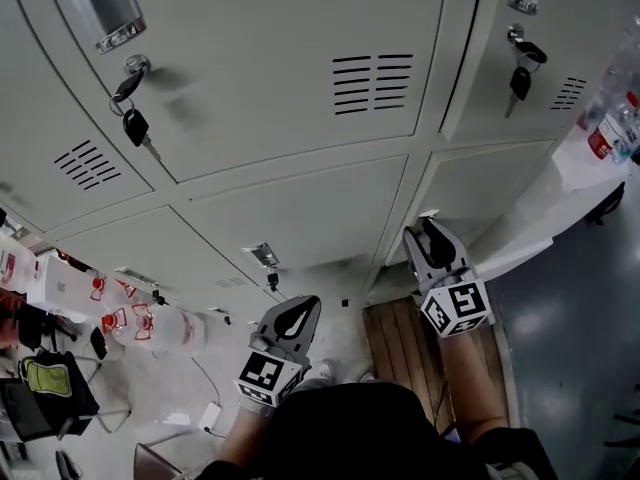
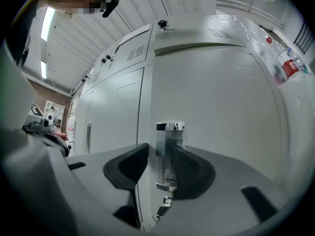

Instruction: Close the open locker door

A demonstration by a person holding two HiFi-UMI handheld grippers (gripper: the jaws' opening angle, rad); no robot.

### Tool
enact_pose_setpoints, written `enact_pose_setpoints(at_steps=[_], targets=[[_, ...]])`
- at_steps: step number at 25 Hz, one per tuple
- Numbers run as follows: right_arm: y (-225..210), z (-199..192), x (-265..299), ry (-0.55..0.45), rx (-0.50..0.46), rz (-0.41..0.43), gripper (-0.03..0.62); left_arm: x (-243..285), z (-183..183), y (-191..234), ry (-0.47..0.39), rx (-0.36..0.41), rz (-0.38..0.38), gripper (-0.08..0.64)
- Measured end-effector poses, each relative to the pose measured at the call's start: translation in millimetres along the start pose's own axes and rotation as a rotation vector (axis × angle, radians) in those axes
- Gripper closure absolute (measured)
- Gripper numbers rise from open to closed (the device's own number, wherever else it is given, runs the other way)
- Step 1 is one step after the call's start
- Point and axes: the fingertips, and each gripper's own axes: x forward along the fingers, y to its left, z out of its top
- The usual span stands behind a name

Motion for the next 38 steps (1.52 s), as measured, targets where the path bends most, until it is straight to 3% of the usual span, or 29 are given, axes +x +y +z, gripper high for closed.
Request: enact_pose_setpoints(at_steps=[7,20,26,38], targets=[[-3.5,8.1,12.9,-0.035,0.063,0.032,0.437,-2.7,-6.9,6.3,0.016,-0.013,0.029,0.537],[-2.8,6.0,15.6,-0.045,0.076,0.059,0.445,-4.3,-10.0,5.6,0.025,-0.017,0.027,0.537],[0.6,4.1,2.9,-0.026,0.083,0.056,0.444,0.4,-1.7,-4.5,0.007,0.003,-0.015,0.537],[-1.5,-2.4,-72.1,0.005,0.097,-0.065,0.445,28.7,-9.1,-40.4,0.045,-0.006,-0.162,0.537]])
